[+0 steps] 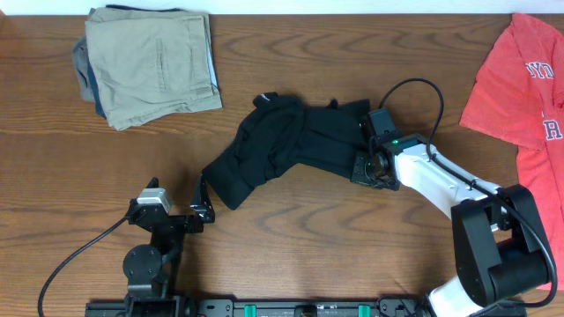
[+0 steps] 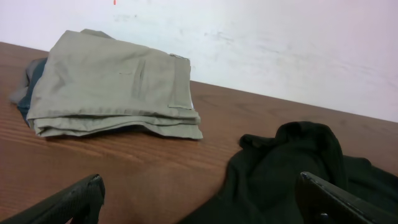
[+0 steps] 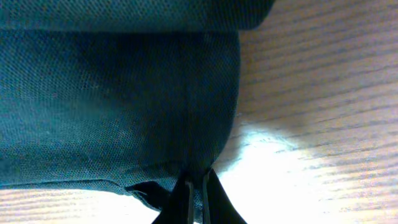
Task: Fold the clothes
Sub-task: 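Pull the shirt edge rightward with the right gripper to spread it, then reach the left gripper to the shirt's left collar and grasp it, then lift the shirt with both grippers and lay it flat at center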
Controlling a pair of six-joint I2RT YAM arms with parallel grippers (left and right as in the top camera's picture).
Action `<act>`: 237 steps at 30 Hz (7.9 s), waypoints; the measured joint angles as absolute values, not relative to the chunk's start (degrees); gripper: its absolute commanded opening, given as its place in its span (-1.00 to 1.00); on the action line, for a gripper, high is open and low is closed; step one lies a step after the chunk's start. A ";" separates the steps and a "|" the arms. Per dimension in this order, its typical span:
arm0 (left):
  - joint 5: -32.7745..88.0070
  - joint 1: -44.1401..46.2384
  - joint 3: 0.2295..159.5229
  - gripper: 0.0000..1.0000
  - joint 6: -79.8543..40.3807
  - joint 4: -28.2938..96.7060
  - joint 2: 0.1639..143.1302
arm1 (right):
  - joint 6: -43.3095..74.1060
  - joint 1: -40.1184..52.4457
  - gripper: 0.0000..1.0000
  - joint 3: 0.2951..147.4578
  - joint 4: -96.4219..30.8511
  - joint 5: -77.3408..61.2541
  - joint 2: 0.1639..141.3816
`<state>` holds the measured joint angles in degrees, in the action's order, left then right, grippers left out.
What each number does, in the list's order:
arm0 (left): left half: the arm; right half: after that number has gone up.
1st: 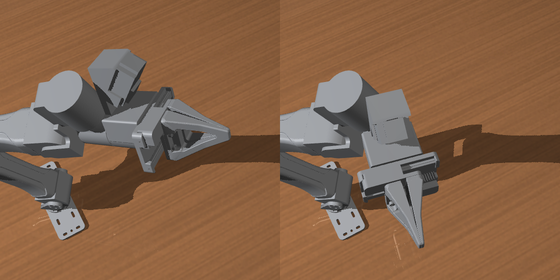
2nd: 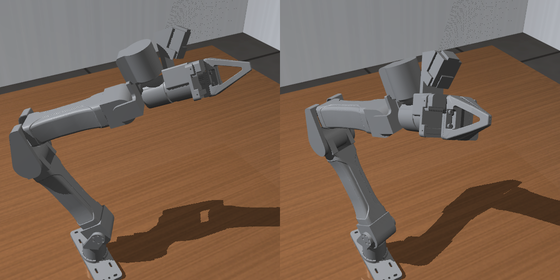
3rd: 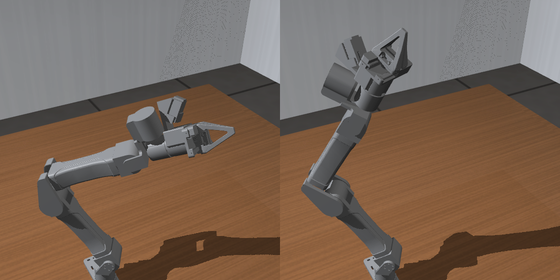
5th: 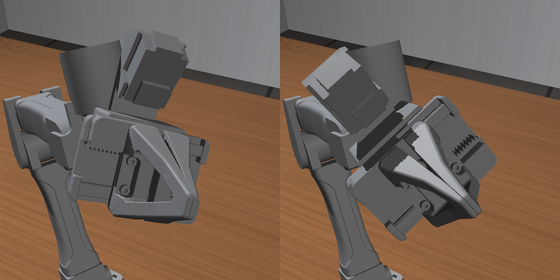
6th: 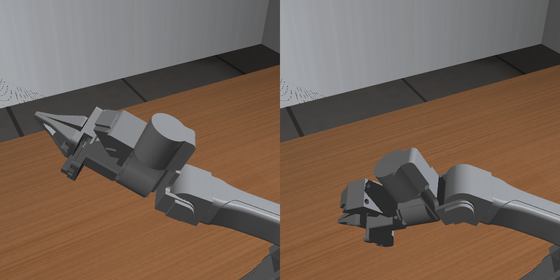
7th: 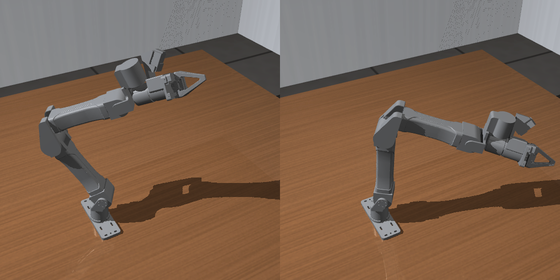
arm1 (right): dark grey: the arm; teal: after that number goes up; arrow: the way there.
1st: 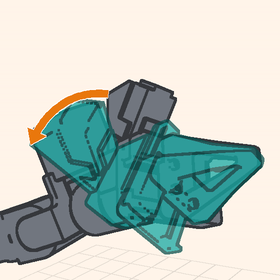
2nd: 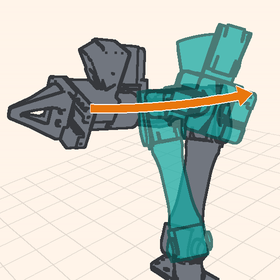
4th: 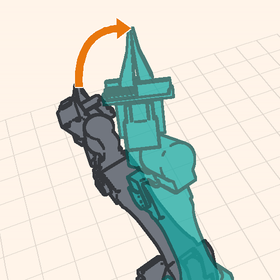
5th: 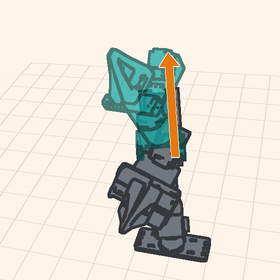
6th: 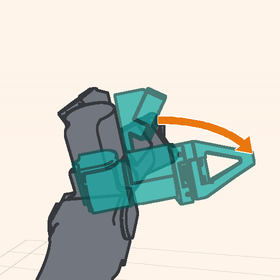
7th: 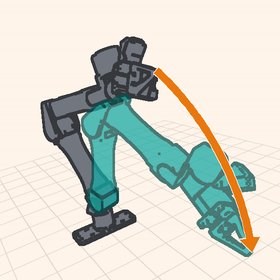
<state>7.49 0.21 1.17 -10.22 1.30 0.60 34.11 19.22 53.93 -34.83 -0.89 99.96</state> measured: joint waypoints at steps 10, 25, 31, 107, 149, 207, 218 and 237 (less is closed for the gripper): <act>7.49 0.21 1.17 0.95 -10.22 1.30 0.60 | 33.85 14.74 -0.98 59.31 -50.30 0.23 84.05; 7.49 0.21 1.17 0.96 -10.22 1.32 0.60 | 32.12 11.09 -0.98 74.74 -67.83 1.37 50.22; 7.49 0.21 1.17 0.96 -10.22 1.30 0.60 | 31.73 11.03 -0.98 77.89 -73.56 3.01 44.88; 3.11 25.56 82.59 0.96 2.00 32.64 110.89 | 31.77 10.90 -0.98 76.14 -83.92 10.52 44.99; 6.22 27.40 82.61 -0.11 1.32 10.85 123.15 | 31.57 10.90 -0.97 76.09 -82.06 10.55 54.39; 2.98 27.38 81.43 -0.88 -0.73 52.97 74.32 | 31.57 10.90 -0.98 75.96 -80.23 10.57 54.37; -4.64 27.38 81.47 -0.87 -9.56 60.90 44.16 | 31.57 10.90 -0.98 78.94 -80.68 12.03 54.04; -14.37 27.38 100.68 -0.88 -12.23 64.14 33.43 | 28.64 10.90 -0.97 104.14 -77.36 14.85 53.17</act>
<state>-14.37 27.38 100.68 -12.23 64.14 33.43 28.64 10.90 104.14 -77.36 14.85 53.17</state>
